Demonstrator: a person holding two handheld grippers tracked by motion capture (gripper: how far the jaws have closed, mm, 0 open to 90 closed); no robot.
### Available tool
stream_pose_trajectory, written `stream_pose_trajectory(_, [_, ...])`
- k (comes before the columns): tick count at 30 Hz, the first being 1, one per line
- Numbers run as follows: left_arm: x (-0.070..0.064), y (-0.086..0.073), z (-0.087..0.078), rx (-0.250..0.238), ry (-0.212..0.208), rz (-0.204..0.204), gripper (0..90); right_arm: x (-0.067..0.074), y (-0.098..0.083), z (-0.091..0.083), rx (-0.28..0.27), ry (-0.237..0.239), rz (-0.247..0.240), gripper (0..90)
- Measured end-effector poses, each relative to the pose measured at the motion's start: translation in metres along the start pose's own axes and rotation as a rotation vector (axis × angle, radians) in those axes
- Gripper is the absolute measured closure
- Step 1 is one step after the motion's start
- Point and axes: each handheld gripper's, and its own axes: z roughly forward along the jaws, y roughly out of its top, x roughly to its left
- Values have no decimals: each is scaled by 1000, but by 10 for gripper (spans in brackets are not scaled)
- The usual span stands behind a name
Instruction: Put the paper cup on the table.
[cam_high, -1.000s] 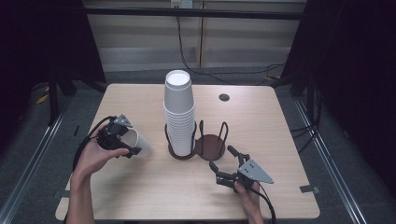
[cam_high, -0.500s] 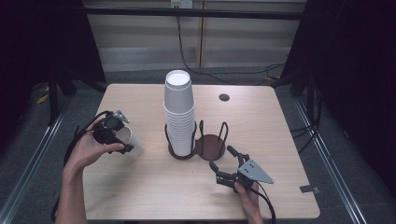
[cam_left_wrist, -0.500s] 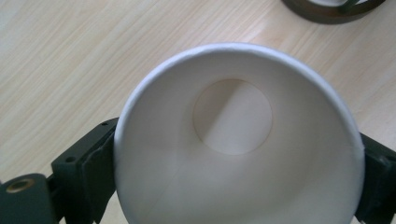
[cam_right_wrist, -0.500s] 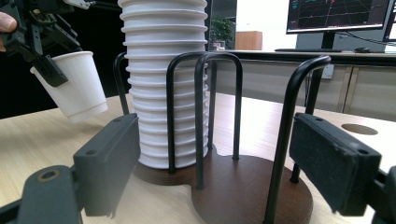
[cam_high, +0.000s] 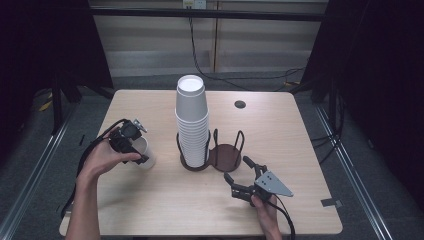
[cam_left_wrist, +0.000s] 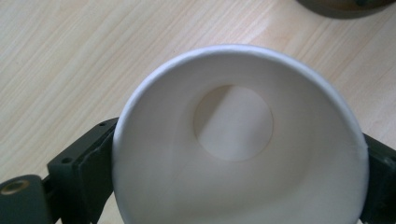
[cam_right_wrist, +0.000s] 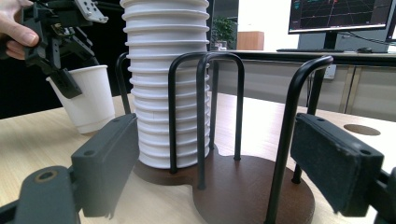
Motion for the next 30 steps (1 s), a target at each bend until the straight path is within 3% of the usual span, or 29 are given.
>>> stream_pose_trajectory(11, [0,-3,9,-19,0,9,49,0,0,-1,1,6,2,142])
stream_pose_trajectory(16, [1,-6,12,-45,-38,13,48,0,0,-1,2,7,2,141])
stream_pose_trajectory(20, [1,-7,15,-23,-36,7,61,0,0,-1,2,5,3,139])
stream_pose_trajectory(22, [0,-7,18,-15,-15,23,65,0,0,-1,1,6,1,139])
stream_pose_trajectory(30, [1,-16,20,-29,-13,31,63,0,0,-1,1,6,1,139])
